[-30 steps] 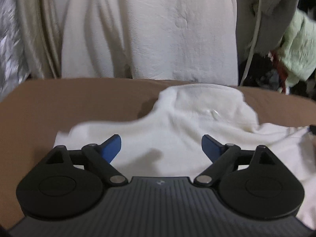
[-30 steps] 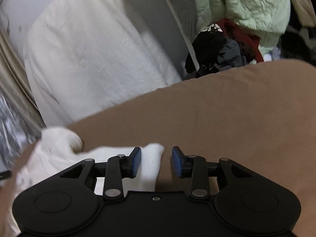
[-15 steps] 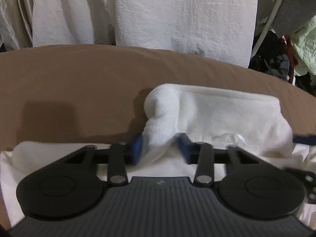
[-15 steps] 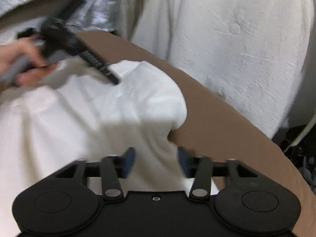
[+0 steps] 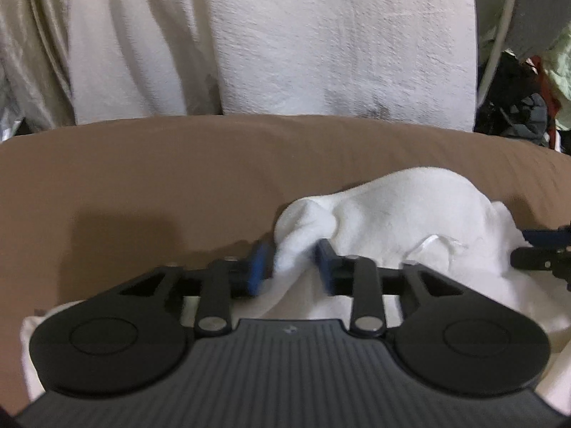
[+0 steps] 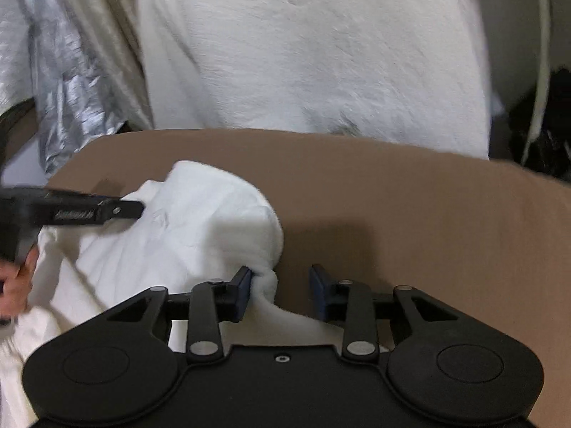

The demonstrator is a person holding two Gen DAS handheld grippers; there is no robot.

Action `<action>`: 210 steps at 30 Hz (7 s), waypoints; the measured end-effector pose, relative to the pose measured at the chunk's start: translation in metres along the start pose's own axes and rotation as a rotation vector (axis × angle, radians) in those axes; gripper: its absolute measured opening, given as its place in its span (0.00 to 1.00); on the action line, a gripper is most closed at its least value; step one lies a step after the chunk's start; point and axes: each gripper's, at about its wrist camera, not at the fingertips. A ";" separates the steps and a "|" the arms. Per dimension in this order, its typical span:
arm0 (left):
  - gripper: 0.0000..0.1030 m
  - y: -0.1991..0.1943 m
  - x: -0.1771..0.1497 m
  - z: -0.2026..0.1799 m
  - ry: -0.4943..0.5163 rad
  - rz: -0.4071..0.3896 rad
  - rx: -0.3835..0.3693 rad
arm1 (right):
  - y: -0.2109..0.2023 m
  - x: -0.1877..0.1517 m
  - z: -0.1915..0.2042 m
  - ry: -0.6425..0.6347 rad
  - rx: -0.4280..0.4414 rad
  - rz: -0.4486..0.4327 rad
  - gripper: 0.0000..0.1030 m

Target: Fold clothes

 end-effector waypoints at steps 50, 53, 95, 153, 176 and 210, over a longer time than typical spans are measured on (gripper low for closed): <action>0.12 -0.302 -0.396 0.174 0.107 0.460 -0.018 | -0.194 -0.287 0.105 0.142 0.206 0.816 0.09; 0.09 -0.309 -0.391 0.162 0.120 0.406 -0.029 | -0.213 -0.266 0.110 0.123 0.336 0.667 0.08; 0.13 -0.214 -0.346 0.231 -0.593 0.205 -0.402 | -0.221 -0.235 0.042 0.458 0.277 0.090 0.57; 0.09 -0.280 -0.318 0.176 -0.333 -0.365 -0.201 | -0.281 -0.231 0.037 0.312 0.480 -0.295 0.15; 0.14 -0.204 -0.136 0.172 -0.444 -0.294 -0.075 | -0.269 -0.099 0.061 0.162 0.006 -0.334 0.18; 0.68 -0.124 -0.137 0.174 -0.061 -0.056 -0.020 | -0.149 -0.075 0.009 0.036 -0.126 -0.444 0.09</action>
Point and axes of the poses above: each gripper's, at about its wrist camera, not at the fingertips, and y roughly the way its jaws point, z to its left, x to its top, and after that the axes turned 7 degrees about x, right-handed
